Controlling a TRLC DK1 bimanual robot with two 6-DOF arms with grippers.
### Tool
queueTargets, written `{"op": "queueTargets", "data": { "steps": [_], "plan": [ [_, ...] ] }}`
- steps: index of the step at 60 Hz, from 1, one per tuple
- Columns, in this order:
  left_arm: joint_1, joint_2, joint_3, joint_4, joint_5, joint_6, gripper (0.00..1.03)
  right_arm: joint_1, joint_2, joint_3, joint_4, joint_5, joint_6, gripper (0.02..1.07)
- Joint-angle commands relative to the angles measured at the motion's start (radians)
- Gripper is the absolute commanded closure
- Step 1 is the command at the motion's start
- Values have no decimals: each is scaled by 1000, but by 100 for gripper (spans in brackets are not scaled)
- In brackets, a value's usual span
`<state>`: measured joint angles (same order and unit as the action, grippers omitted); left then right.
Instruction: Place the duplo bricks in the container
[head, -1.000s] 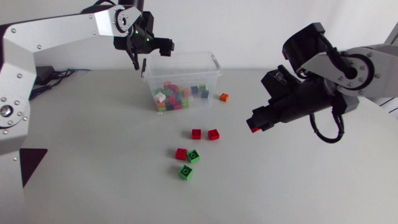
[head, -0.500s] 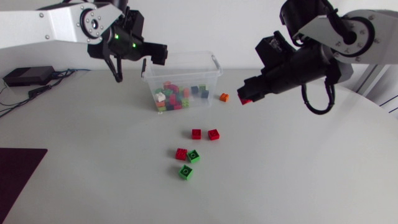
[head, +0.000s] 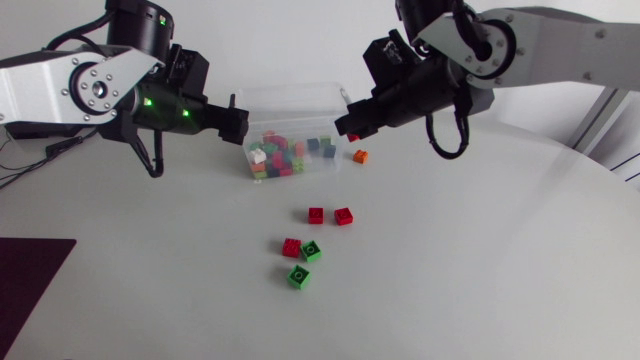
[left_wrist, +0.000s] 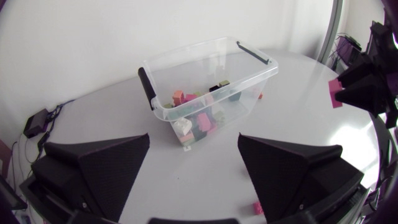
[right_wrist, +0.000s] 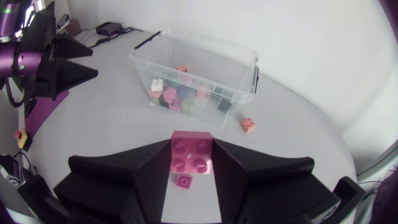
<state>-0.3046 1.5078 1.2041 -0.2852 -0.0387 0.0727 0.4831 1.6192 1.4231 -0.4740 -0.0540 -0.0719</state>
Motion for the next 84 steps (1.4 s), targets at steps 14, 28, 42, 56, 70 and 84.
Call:
{"op": "queueTargets", "data": {
  "steps": [14, 28, 42, 56, 70, 84],
  "plan": [
    [-34, -44, -81, -3, 0, -1, 5, 6, 107, 149, 48, 28, 50, 82],
    [-36, -60, -92, -14, 0, -1, 5, -5, 197, 241, 101, 36, 70, 82],
    [-33, -66, -100, -19, 0, -1, 5, -15, 278, 343, 106, 37, 84, 82],
    [-33, -64, -86, -22, 0, 4, 5, -21, 334, 379, 167, 51, 81, 82],
    [-31, -61, -86, -22, 0, 6, 5, -24, 393, 462, 170, 51, 83, 82],
    [-27, -63, -86, -23, 0, 9, 5, -24, 449, 513, 179, 59, 83, 82]
  ]
}}
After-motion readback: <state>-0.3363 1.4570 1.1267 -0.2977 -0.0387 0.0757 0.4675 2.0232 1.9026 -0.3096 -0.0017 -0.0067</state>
